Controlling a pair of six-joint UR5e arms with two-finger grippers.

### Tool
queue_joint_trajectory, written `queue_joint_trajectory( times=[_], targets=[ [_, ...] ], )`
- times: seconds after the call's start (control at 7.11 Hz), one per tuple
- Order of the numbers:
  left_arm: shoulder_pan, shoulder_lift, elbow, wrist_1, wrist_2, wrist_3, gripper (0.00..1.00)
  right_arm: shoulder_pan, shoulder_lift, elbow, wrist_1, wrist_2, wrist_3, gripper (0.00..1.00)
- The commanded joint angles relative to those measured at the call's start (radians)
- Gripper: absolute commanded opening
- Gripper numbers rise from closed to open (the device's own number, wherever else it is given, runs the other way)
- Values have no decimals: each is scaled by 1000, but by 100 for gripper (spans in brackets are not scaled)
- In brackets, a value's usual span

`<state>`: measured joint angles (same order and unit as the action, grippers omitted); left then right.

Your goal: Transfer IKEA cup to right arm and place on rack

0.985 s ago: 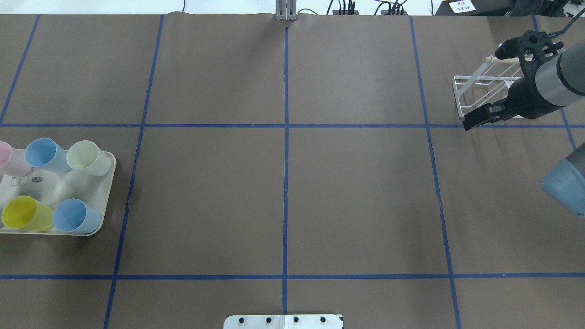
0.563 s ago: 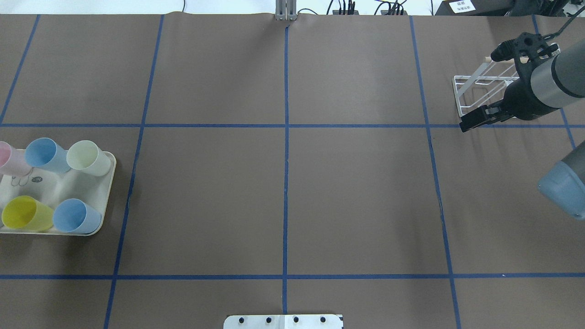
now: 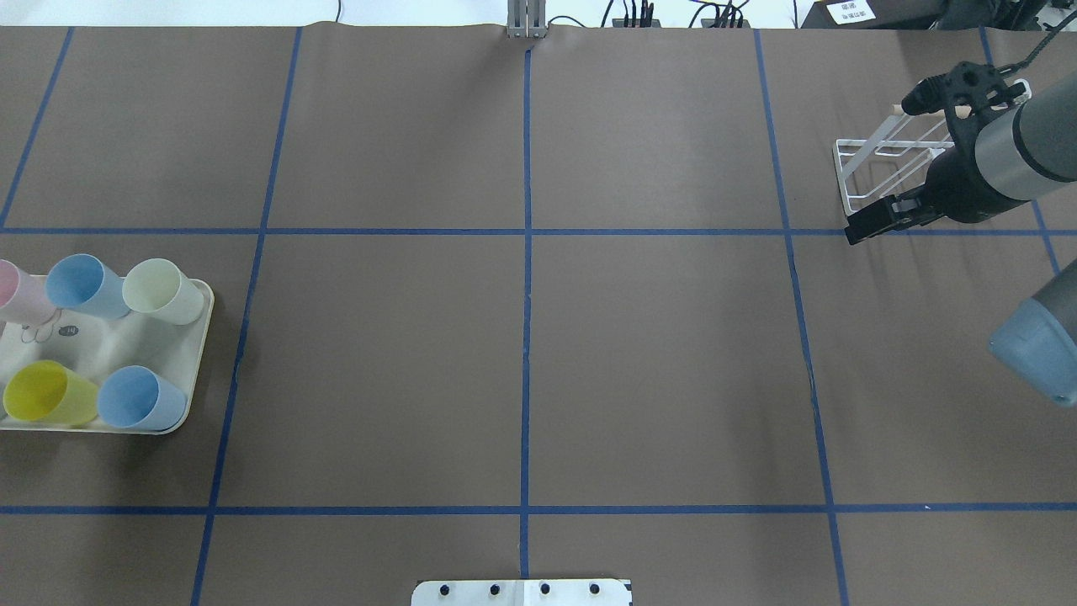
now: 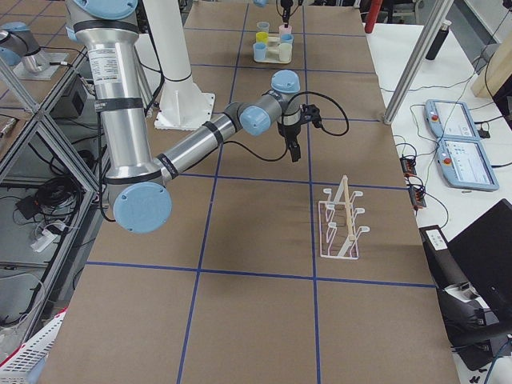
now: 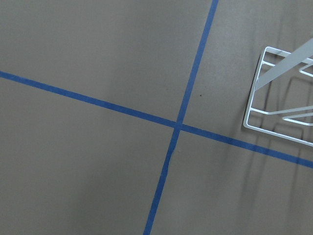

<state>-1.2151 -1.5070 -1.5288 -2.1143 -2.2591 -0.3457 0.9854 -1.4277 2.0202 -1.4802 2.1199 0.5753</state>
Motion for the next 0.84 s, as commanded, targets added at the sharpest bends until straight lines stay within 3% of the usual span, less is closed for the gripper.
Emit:
queue_joint_trajectory(
  times=[0.0,0.28,0.56,0.7],
  targets=[
    [-10,-7,-2,7,-7,4,0,-1,7,0,5,-2,0,100],
    [-104,-13,-36,57,-69,29,0,-8,18,3,6,-61,2,100],
    [-180,-42,-188,281,-71,83,0,-10,53,-8,49,-97,-2,100],
    [-213,-114,-255,424,-76,83,0,-10,61,-32,126,-98,-12,100]
  ],
)
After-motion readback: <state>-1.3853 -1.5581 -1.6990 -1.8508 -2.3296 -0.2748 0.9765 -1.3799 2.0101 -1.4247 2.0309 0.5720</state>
